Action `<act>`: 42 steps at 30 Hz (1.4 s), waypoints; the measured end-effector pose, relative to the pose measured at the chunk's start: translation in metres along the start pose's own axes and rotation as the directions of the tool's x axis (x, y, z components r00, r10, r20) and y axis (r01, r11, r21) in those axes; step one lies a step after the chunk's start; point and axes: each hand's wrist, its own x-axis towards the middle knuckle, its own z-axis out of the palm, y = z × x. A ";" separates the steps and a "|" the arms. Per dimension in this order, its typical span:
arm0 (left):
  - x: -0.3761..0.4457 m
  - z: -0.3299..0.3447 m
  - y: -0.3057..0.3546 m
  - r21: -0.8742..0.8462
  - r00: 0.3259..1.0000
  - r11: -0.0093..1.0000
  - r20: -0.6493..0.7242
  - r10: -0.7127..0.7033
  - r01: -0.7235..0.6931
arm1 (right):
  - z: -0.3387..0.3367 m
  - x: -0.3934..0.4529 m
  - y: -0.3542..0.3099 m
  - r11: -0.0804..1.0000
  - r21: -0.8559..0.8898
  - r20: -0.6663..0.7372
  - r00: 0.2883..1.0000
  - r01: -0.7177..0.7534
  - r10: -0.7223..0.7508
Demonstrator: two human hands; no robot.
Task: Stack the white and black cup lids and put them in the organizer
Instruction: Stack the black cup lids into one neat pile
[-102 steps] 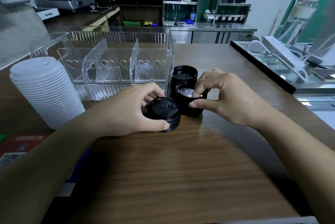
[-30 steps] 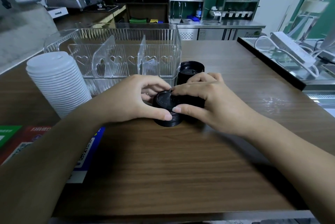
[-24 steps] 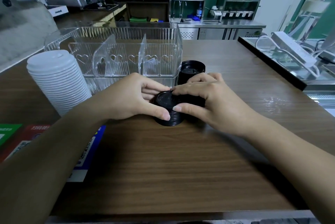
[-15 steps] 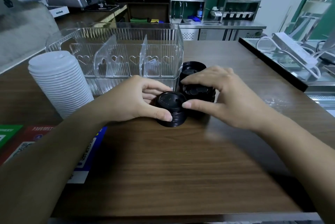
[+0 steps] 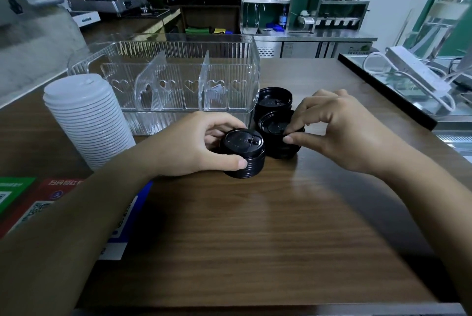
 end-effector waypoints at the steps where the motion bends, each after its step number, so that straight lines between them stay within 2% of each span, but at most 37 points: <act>1: 0.000 0.000 0.000 0.000 1.000 1.000 -0.002 0.001 -0.001 | 0.000 0.000 0.000 1.000 0.005 0.003 1.000 -0.011 0.011; 8: 0.000 0.003 0.002 -0.002 1.000 1.000 -0.013 0.009 -0.009 | 0.004 0.000 -0.004 0.996 0.052 0.008 0.998 -0.069 0.069; 12: 0.000 0.005 0.004 0.005 1.000 1.000 -0.016 0.009 -0.009 | 0.002 -0.001 -0.006 0.982 0.123 -0.020 0.988 -0.147 0.150; 16: 0.000 0.005 0.004 0.004 1.000 1.000 -0.015 0.012 -0.012 | -0.001 -0.001 -0.010 0.970 0.208 -0.009 0.992 -0.125 0.130; 20: -0.001 0.004 0.005 -0.006 1.000 1.000 -0.005 0.006 -0.006 | -0.001 -0.002 -0.007 0.973 0.206 -0.020 0.993 -0.106 0.113; 23: -0.001 0.003 0.006 0.004 0.996 1.000 -0.085 0.031 -0.031 | -0.002 -0.002 -0.008 0.967 0.238 -0.073 0.991 -0.092 0.112; 27: -0.002 0.005 0.011 0.062 0.935 0.987 -0.315 0.163 -0.151 | -0.005 0.000 -0.017 0.938 0.339 -0.201 0.968 -0.077 0.152; 31: -0.004 0.011 0.017 0.135 0.903 0.966 -0.346 0.254 -0.220 | -0.002 0.003 -0.030 0.819 0.570 -0.216 0.951 -0.062 0.222; 34: -0.002 0.015 0.018 0.059 0.902 0.958 -0.323 0.285 -0.282 | 0.003 0.005 -0.035 0.702 0.709 -0.159 0.954 -0.068 0.253; 38: 0.003 0.022 0.017 -0.081 0.886 0.936 -0.360 0.293 -0.343 | 0.008 0.007 -0.039 0.496 0.866 -0.077 0.960 -0.069 0.269; 40: 0.004 0.022 0.017 -0.078 0.876 0.933 -0.381 0.297 -0.350 | 0.007 0.006 -0.039 0.460 0.884 -0.051 0.961 -0.083 0.271; 42: 0.005 0.019 0.016 -0.066 0.871 0.938 -0.398 0.289 -0.342 | 0.007 0.006 -0.039 0.480 0.873 -0.045 0.965 -0.088 0.258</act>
